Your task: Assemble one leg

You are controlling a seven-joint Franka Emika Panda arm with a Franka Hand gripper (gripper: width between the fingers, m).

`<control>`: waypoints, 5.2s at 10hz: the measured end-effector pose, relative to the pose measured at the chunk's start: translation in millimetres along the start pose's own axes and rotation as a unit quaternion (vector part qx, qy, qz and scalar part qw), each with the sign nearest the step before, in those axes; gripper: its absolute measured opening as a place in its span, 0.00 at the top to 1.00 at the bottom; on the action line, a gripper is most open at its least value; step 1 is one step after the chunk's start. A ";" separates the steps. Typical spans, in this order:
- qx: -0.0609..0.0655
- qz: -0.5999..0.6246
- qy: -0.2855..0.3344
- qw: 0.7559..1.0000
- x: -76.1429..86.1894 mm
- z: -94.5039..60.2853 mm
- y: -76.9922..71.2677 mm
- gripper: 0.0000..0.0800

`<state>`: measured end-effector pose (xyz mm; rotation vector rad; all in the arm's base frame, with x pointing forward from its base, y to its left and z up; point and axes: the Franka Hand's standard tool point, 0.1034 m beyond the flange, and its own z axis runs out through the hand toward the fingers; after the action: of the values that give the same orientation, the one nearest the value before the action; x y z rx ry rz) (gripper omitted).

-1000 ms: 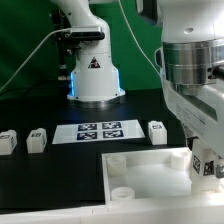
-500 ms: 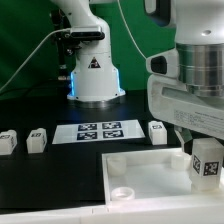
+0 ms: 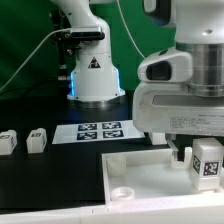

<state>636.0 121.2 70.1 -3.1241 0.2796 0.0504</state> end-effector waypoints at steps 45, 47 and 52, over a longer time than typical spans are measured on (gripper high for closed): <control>0.074 0.544 0.001 0.836 1.0 2.6 8.8 0.62; 0.098 0.647 -0.013 0.756 -0.4 3.1 10.4 0.62; 0.132 0.723 -0.028 0.677 -4.4 5.0 8.6 0.58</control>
Offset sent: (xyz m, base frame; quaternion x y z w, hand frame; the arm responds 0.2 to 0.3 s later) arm 0.0000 0.0000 0.0000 0.0000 0.0000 0.0000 1.0000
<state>629.9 113.5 65.2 -1.7766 2.2815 0.0824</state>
